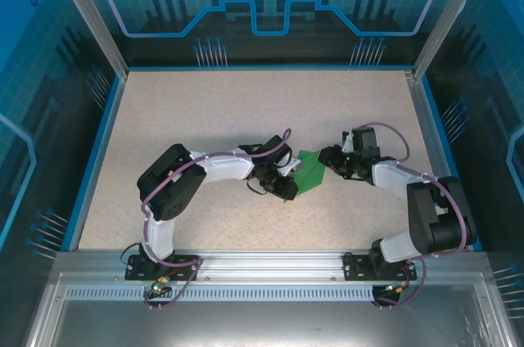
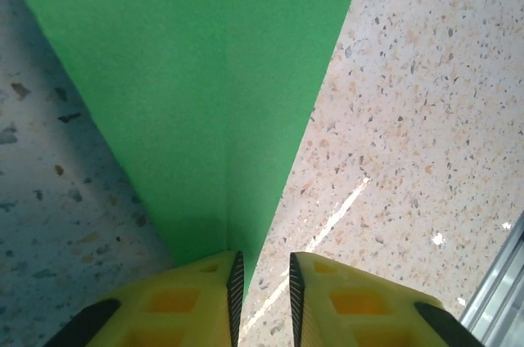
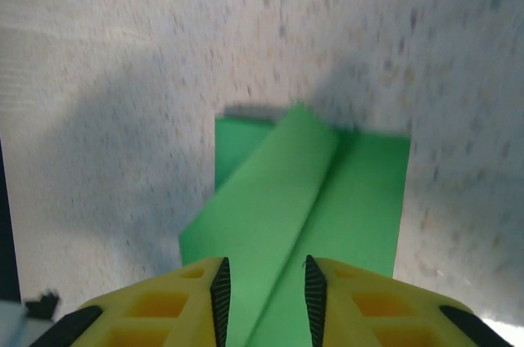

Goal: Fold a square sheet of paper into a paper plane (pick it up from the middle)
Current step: Pick up the paper from the center of the table.

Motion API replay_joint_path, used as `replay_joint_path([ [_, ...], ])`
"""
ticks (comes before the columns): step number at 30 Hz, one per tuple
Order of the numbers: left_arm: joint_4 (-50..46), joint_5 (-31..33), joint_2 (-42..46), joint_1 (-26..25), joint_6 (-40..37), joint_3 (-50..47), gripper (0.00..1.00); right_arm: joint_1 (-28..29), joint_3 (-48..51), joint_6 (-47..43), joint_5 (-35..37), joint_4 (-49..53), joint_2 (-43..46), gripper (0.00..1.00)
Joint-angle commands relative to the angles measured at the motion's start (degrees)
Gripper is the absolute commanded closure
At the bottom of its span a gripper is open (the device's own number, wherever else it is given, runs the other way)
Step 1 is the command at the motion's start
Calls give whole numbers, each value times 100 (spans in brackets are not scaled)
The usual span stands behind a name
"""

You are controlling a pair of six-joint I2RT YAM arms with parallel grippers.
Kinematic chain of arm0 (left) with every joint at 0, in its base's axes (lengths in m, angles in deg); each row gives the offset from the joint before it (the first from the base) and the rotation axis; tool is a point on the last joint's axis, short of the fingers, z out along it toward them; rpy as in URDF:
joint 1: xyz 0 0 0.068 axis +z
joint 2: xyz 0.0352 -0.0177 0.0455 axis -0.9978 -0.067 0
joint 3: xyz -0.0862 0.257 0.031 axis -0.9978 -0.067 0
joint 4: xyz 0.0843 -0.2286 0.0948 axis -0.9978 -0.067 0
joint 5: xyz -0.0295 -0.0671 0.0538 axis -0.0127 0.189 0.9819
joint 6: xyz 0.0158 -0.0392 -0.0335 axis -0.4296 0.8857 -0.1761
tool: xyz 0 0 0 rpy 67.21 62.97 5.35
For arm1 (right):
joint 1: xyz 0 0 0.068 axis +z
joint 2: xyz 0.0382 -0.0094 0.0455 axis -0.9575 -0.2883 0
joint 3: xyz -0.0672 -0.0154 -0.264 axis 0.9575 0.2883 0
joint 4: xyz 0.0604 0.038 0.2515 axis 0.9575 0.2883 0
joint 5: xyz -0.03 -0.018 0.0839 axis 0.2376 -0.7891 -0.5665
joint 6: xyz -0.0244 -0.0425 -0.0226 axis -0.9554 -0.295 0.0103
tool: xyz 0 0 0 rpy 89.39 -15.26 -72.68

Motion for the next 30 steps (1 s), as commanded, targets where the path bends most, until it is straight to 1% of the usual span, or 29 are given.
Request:
replay_joint_path([
  [1,-429,-156,241,12,-78,280,74,271,253,264,-172,-131,219,64],
  [5,-668,-66,289,137,-167,425,71,512,454,546,-255,-572,120,62],
  [11,-687,-27,307,325,-157,402,70,850,462,759,-315,-1123,-284,58],
  [16,-721,26,337,400,-167,378,69,1037,394,837,-340,-1271,-607,58],
  [18,-741,57,349,429,-158,336,69,1093,403,908,-375,-1550,-719,58],
  [22,-705,87,424,491,-115,250,68,1212,359,971,-393,-1741,-841,59],
  [26,-642,97,549,596,32,105,65,1334,289,1029,-412,-1906,-957,59],
  [30,-543,-30,664,761,221,-92,62,1433,264,1109,-401,-2063,-1089,61],
])
